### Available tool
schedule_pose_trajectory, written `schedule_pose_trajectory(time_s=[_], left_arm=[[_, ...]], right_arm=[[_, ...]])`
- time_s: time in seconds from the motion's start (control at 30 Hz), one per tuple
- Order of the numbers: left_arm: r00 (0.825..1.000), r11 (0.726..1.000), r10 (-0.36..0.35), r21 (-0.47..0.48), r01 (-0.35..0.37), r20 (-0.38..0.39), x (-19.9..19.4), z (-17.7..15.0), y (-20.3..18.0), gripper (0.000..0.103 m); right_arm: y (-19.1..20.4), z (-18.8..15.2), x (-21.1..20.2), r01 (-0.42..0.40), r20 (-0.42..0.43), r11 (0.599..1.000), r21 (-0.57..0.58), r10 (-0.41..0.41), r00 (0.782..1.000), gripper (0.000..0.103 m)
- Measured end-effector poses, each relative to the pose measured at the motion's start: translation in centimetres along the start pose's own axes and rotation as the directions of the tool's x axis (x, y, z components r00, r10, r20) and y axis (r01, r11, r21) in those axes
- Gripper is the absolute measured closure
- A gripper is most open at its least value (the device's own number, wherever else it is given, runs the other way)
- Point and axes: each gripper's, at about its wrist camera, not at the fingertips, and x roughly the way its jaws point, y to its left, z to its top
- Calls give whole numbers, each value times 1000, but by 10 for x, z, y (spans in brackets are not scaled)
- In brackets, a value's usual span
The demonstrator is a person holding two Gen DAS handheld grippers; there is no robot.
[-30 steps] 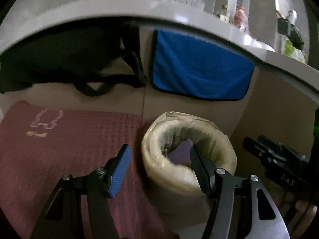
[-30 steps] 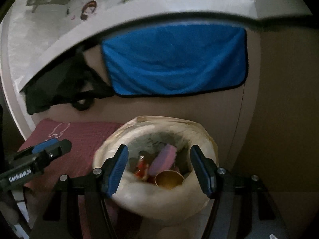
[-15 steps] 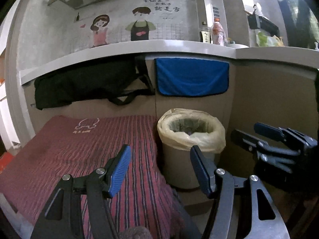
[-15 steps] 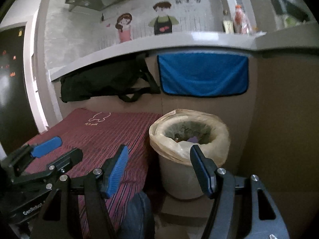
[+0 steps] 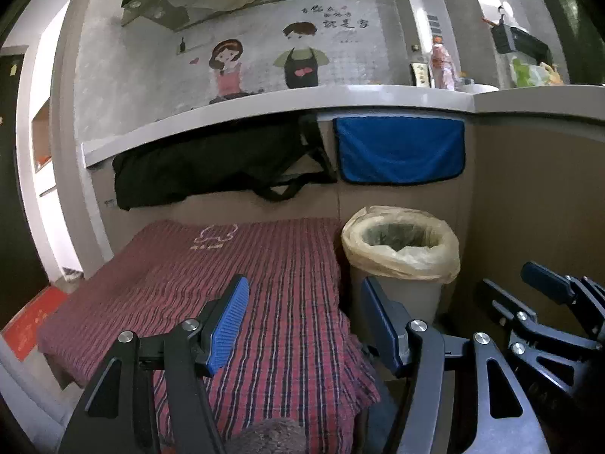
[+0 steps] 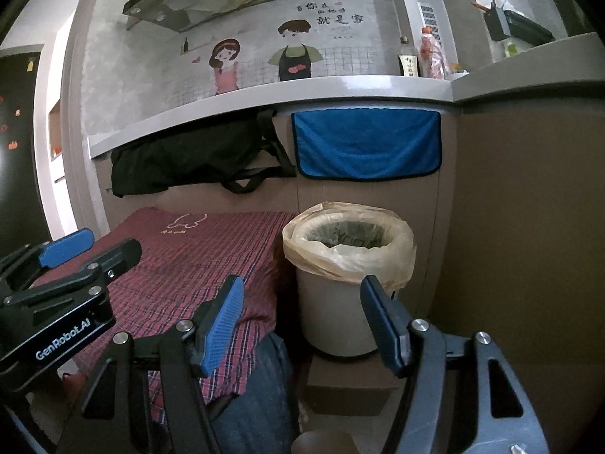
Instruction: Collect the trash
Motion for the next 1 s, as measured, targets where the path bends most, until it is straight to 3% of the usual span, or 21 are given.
schedule_pose_trajectory(time_s=[0.37, 1.0], left_arm=[[997, 1000, -12, 2, 12, -77, 13, -3, 1, 41], [998, 999, 34, -9, -34, -44, 10, -1, 9, 41]], right_arm=[[-5, 1, 5, 1, -9, 1000, 6, -1, 1000, 41], [-3, 2, 12, -17, -12, 1000, 3, 17, 1000, 41]])
